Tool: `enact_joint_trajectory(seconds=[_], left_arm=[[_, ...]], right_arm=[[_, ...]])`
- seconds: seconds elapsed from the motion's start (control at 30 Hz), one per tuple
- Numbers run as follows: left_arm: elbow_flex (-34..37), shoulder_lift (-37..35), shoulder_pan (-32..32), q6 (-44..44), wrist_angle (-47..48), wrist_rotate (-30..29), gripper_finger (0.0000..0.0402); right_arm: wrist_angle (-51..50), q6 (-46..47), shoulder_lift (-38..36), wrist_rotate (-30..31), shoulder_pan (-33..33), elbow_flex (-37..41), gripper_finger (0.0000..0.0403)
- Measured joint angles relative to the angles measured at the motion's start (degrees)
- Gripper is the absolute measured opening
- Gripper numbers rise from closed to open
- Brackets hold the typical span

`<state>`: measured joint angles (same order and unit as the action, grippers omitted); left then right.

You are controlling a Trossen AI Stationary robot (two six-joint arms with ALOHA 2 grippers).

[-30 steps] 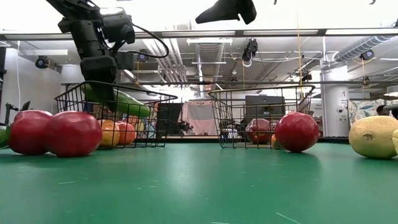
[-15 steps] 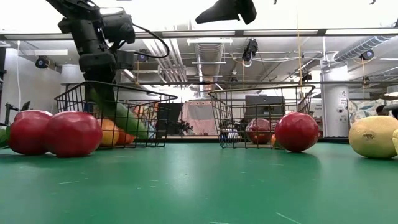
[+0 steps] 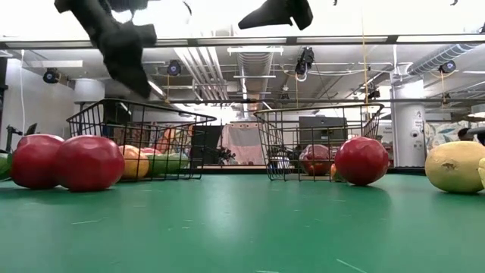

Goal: Sort produce into baskets
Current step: Put the left yellow lemon into the gold wire basket

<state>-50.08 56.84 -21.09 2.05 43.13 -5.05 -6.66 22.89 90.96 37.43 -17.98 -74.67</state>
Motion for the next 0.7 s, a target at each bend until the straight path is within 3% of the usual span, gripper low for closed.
enact_joint_trajectory(seconds=[0.17, 0.4, 0.7], left_arm=[[-0.89, -7.22, 2.64, 4.55, -0.62, 1.13, 0.0281], [3.57, -15.51, 8.19, 11.73, -5.27, 1.52, 0.0281], [12.57, -20.44, 23.23, 8.24, -26.67, 1.64, 0.0281]], right_arm=[[-0.28, 2.58, 0.0, -2.88, -0.26, 0.0, 0.0334], [-2.57, 13.47, 0.0, -16.71, -0.28, -0.04, 0.0334], [-25.29, 36.29, 0.0, -20.07, -1.17, -0.04, 0.0334]])
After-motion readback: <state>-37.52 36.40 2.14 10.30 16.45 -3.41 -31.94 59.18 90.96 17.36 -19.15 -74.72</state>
